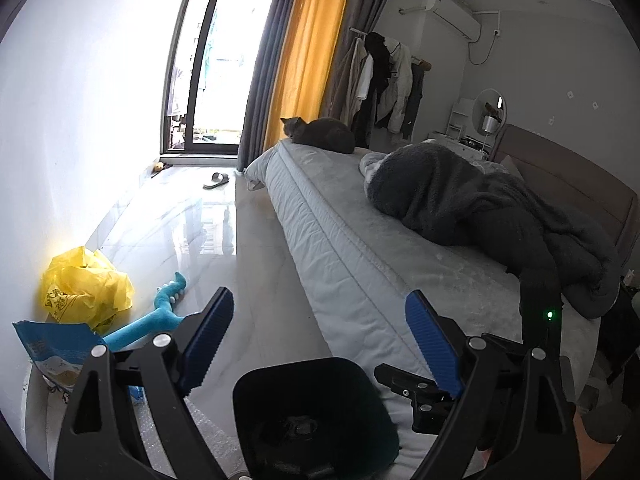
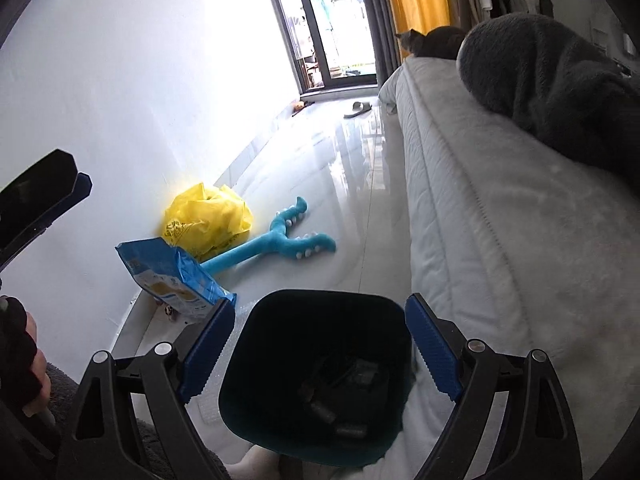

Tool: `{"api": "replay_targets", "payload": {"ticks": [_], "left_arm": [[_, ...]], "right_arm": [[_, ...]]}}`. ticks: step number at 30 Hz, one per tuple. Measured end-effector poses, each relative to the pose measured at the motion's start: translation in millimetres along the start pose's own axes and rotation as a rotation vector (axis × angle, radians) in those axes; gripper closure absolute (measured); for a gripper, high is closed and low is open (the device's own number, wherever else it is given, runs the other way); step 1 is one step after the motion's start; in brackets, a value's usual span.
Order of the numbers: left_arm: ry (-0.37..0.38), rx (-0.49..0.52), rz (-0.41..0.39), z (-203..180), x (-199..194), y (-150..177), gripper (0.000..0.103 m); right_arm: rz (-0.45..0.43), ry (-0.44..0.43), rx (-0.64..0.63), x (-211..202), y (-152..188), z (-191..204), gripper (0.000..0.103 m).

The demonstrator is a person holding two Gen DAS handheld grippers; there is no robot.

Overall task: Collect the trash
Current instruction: 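Move both tools back over the bed toward the white tissue balls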

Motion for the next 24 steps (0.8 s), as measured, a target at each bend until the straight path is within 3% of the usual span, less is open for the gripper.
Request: {"api": "replay_targets", "payload": {"ticks": [11,24], "left_arm": [[0.08,0.115,-0.034,-71,5,-17,0.01],[0.19,0.165,0.005,-149,36,-13,0.01]], "right_arm": [[-0.101,0.108,0.008,-64,-20,-68,0.015],[-0.176,0.184,0.116,-124,-24,-145,0.014]]}}
Point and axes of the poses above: each gripper's, at about its wrist camera, not at the fingertips, and x roughly the way its jaws point, z to its left, y to its underside, the point moved 10 cm from there along x, roughly the way its jaws point, and after that the axes turned 1 degree about -z, right-handed, at the moved point
